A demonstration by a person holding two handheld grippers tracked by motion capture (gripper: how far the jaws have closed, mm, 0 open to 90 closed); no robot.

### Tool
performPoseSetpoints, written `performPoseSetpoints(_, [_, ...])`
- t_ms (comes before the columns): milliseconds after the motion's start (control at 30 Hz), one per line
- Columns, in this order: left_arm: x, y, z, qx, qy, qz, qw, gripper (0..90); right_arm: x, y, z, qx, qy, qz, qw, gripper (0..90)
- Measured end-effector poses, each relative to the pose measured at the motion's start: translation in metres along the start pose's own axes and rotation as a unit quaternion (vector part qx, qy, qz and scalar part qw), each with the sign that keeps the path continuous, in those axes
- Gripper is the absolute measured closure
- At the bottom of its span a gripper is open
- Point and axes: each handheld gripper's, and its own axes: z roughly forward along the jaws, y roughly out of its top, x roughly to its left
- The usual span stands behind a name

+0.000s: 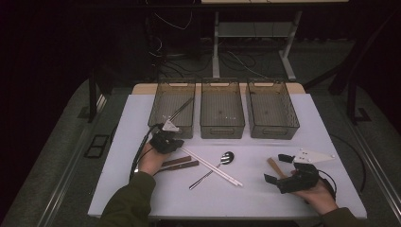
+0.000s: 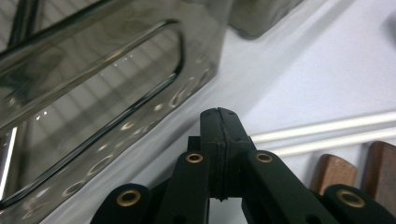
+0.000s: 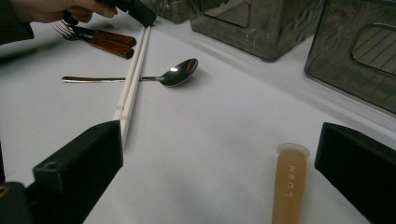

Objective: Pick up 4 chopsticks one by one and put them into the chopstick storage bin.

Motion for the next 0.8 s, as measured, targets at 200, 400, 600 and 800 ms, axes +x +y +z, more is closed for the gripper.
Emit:
performPoseSetpoints(200, [-0.012,0.004,0.003,0.005,-0.014,0.016,0.9998,89.5,0.000,0.000,0.000,0.000,0.000,0.000,1.0000,1.1])
performPoseSetpoints(400, [-0.022,0.008,0.006,0.004,-0.026,0.031,0.9992,89.5,0.000,0.000,0.000,-0.001,0.000,0.000,1.0000,1.1])
performPoseSetpoints(600, [-0.021,0.009,0.003,0.003,-0.021,0.036,0.9991,89.5,0.000,0.000,0.000,0.000,0.000,0.000,1.0000,1.1])
performPoseSetpoints(800, [-0.003,0.003,-0.011,-0.020,0.005,0.003,0.9998,89.5,0.000,0.000,-0.001,0.000,0.000,0.000,1.0000,1.1])
